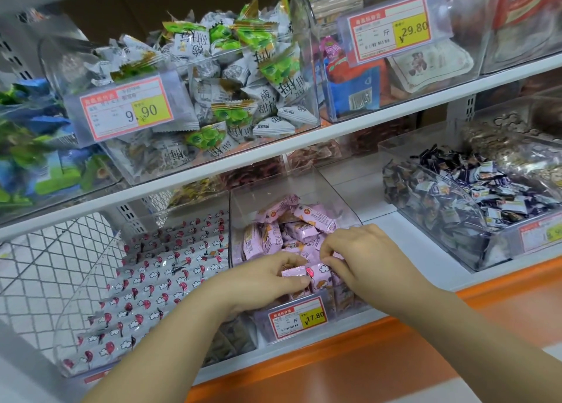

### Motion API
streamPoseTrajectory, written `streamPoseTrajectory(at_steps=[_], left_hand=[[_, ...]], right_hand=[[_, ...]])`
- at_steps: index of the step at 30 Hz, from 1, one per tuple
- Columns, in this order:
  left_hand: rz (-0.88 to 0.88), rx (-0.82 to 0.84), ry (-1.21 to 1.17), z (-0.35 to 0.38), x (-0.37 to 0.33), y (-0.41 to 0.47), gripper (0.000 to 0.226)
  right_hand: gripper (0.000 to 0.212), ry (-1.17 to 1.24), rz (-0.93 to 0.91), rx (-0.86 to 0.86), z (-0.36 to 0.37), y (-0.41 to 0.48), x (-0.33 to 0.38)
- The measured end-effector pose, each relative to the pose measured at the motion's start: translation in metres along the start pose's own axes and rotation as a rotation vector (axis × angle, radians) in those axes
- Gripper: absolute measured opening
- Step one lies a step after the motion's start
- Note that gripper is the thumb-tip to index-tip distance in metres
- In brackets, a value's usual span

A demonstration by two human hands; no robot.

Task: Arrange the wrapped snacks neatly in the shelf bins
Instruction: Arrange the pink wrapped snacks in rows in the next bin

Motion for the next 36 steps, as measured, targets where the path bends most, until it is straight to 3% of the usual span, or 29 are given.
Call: streamPoseTrajectory(at_steps=[6, 9, 14, 18, 23, 27, 31, 36], left_hand=[[0.118, -0.003, 0.309, -0.001, -0.015, 0.005, 0.035], [0.114, 0.0, 0.264, 0.003, -0.016, 0.009, 0.034], [0.131, 0.014, 0.345, 0.005, -0.015, 0.008, 0.042], [0.135, 0.053, 0.268, -0.005, -0.016, 0.003, 0.04], [0.155, -0.028, 0.148, -0.039, -0.017, 0.002, 0.024], [0.162, -0.243, 0.031, -0.064, -0.018, 0.022, 0.018], [0.274, -0.444, 0.202, -0.064, -0.037, 0.057, 0.031], [0.319, -0.462, 0.41, -0.056, -0.051, 0.095, 0.044]], right_hand=[[0.013, 0.072, 0.047, 0.124, 0.007, -0.005, -0.003], [0.027, 0.058, 0.066, 0.15, 0.011, -0.006, -0.009], [0.025, 0.079, 0.079, 0.171, 0.016, -0.006, -0.011], [0.027, 0.152, 0.079, 0.147, 0.01, -0.002, -0.015], [0.021, 0.255, 0.127, 0.04, -0.011, 0.003, -0.016], [0.017, 0.232, 0.165, -0.104, -0.029, 0.008, -0.026], [0.016, 0.266, 0.262, -0.186, -0.035, 0.007, -0.044], [0.016, 0.277, 0.342, -0.166, -0.024, 0.002, -0.068]])
Point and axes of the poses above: each hand's wrist, its own y-axis towards the middle knuckle, its own z-axis out of the palm, x = y × z, the point moved 8 cm from there along y, towards the middle knuckle, and after that the axes turned 11 degrees about -x, right-handed, at the moved point
